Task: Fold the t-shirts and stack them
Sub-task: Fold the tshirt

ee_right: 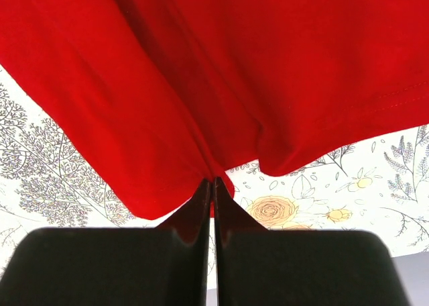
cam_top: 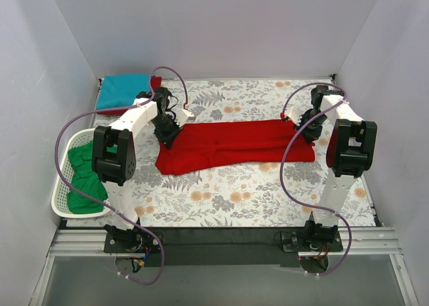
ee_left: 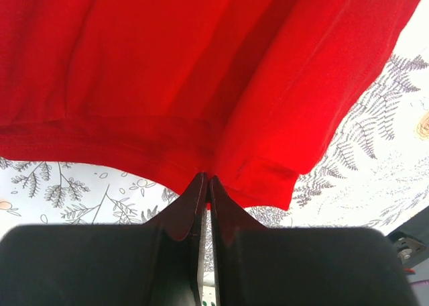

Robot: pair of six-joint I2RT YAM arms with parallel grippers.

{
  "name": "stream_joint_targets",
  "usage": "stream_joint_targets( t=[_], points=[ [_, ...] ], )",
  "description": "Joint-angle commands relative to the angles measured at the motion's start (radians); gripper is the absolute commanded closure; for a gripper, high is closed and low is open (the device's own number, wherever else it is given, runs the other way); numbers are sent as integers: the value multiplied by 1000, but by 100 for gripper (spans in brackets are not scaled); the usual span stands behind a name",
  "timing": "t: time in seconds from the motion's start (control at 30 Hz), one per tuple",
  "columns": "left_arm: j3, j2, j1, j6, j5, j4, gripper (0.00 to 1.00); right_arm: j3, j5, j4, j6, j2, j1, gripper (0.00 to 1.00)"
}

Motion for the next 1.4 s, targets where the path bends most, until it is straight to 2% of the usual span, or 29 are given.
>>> stream_joint_targets(
  t=[0.0,0.2,0.5,0.53,0.57,0.6,0.63,0.67,0.7,0.73,0.8,0.93,1.1,1.37],
  points=[
    [35,11,11,4,-4,15,100,12,22,-36,-8,-1,4,99],
    [102,60,2,8,-1,4,100,-11,32,-31,-7,-16,3,99],
    [117,91,-4,22,-11,27,100,-10,24,-33,16,-15,3,99],
    [125,96,-4,19,-14,35,100,-8,24,-33,22,-12,3,95],
    [130,105,-4,11,-19,38,100,4,26,-36,45,-10,3,85],
    [139,110,-4,4,-21,35,98,12,29,-39,59,-9,1,68],
    [150,111,-1,-15,-18,17,90,18,30,-42,73,-15,-2,61],
    [166,105,10,-24,-7,6,79,26,27,-48,87,-22,-8,42],
    [173,97,17,-32,8,-6,73,32,13,-57,93,-30,-28,27],
    [179,87,28,-56,45,-28,70,39,3,-66,105,-44,-40,23],
    [196,62,62,-65,79,-52,64,76,-28,-95,152,-52,-68,22],
    [144,2,112,-145,174,-112,61,99,-126,-201,254,-47,-139,27],
    [-42,-76,154,-220,232,-57,60,81,-264,-229,427,-27,-192,34],
    [-99,-70,186,-305,286,-2,59,102,-361,-212,584,40,-232,34]
  ],
)
